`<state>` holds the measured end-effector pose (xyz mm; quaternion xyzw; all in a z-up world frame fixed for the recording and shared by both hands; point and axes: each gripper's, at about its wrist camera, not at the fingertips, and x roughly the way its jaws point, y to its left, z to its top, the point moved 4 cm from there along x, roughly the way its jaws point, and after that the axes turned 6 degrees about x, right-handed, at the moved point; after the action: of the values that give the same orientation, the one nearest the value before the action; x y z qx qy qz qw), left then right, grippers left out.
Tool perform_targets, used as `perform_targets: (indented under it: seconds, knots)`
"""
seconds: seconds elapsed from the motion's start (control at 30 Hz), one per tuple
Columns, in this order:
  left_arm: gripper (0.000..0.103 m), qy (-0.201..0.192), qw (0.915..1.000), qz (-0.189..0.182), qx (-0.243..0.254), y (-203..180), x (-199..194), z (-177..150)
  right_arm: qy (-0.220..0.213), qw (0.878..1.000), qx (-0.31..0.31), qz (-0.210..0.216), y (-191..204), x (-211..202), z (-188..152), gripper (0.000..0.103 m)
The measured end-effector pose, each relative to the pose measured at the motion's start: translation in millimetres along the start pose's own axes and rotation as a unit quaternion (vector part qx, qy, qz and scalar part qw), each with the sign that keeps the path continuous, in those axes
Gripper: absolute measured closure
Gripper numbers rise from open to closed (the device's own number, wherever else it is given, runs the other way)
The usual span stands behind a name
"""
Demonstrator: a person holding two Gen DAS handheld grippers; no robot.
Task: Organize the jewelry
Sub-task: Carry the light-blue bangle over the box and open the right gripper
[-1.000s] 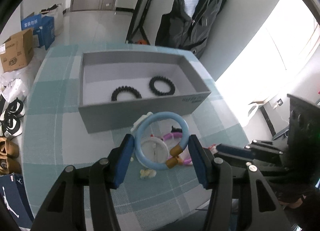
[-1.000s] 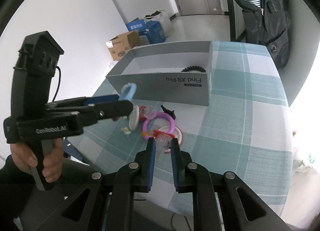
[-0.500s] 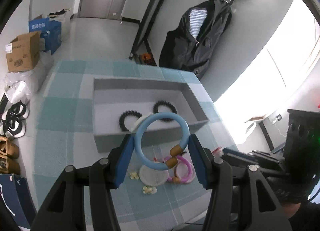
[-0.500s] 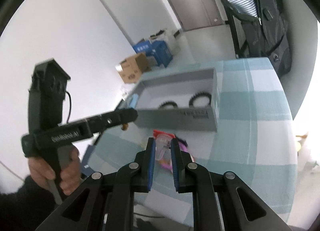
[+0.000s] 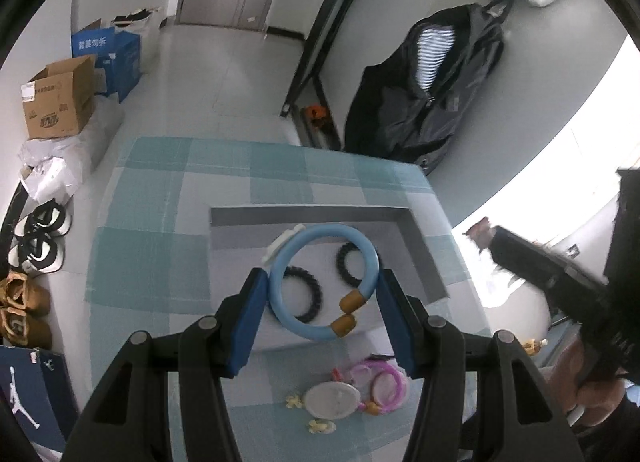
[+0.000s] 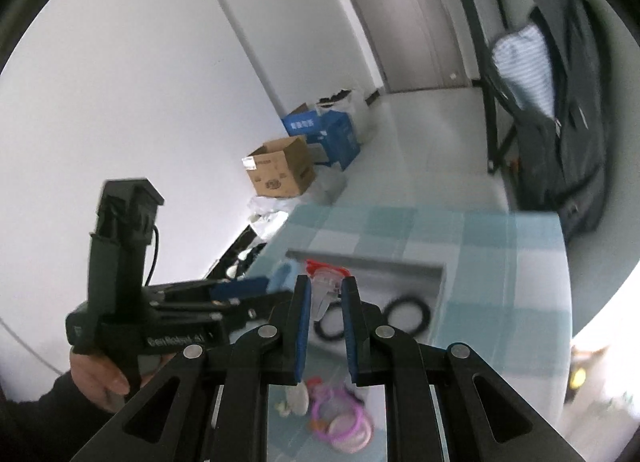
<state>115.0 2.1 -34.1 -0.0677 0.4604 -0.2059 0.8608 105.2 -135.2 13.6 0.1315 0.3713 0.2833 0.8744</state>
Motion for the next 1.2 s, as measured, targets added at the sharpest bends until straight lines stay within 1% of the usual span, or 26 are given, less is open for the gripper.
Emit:
perform_targets:
  seconds: [0.07,0.17,0.27,0.33,0.4,0.43,0.53,0.7,0.9,0.93,1.03,1.1,1.13,1.17,1.2]
  knots:
    - [0.052,0.002,0.9999,-0.008,-0.008,4,0,4,0.0,1.0,-0.002,0.002,-1,7,9,0.089]
    - [0.052,0.005,1.0,-0.004,-0.004,6,2,10,0.005,1.0,0.018,0.017,-7,22,16,0.089]
    - [0.052,0.018,0.9998,-0.008,-0.002,8,12,14,0.007,0.999,0.029,0.017,-16,35,17,0.089]
    - [0.052,0.031,0.9995,-0.011,0.001,9,20,14,0.012,0.999,0.034,0.017,-22,42,15,0.089]
    - [0.052,0.033,0.9994,0.005,0.009,8,24,13,0.021,0.999,0.041,0.015,-29,48,11,0.089]
    - [0.052,0.035,0.9993,0.005,0.011,7,26,13,0.026,0.998,0.046,0.015,-34,51,10,0.089]
    - [0.052,0.047,0.9988,-0.006,0.009,6,31,10,0.044,0.997,0.067,0.018,-45,60,3,0.089]
    - [0.052,0.062,0.998,-0.006,0.007,6,39,5,0.069,0.993,0.086,0.027,-51,70,-5,0.089]
    - [0.052,0.057,0.9983,-0.01,0.008,3,42,6,0.072,0.994,0.08,0.028,-48,76,-4,0.088]
    - [0.052,0.055,0.9984,-0.009,0.008,4,42,7,0.071,0.994,0.081,0.027,-49,76,-3,0.086]
    - [0.052,0.049,0.9988,-0.001,0.008,4,44,8,0.067,0.994,0.086,0.022,-51,76,-2,0.085]
    - [0.051,0.049,0.9988,0.005,0.006,6,43,9,0.06,0.995,0.081,0.007,-53,76,0,0.072]
    - [0.047,0.048,0.9989,0.003,0.003,6,44,10,0.053,0.996,0.078,0.001,-54,73,1,0.06]
    - [0.038,0.045,0.999,0.0,0.0,7,43,10,0.048,0.996,0.079,-0.001,-55,70,2,0.055]
    - [0.034,0.038,0.9992,-0.009,-0.003,8,40,11,0.039,0.996,0.084,-0.002,-57,66,3,0.055]
